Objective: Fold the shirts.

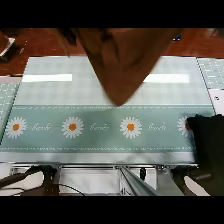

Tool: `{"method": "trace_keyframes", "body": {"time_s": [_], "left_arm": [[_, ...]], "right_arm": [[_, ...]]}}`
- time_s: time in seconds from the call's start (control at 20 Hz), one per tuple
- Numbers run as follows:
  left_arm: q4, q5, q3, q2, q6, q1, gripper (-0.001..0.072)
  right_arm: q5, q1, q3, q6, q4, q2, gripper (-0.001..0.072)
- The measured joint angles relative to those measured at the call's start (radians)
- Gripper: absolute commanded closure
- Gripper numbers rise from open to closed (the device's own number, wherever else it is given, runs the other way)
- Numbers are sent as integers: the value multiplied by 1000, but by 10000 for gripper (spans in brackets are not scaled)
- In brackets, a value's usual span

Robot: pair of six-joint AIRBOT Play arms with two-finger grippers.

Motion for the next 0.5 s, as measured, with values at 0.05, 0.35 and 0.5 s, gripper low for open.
{"method": "trace_keyframes", "body": {"time_s": [0.05,0.35,0.5], "left_arm": [[16,5,5,58,2,20,680],[257,-41,10,405,-26,85,680],[317,-185,-57,525,-63,91,680]], "right_arm": [[24,-7,31,10,-51,37,695],[177,-23,105,95,-371,227,695],[236,-24,92,114,-445,257,695]]}}
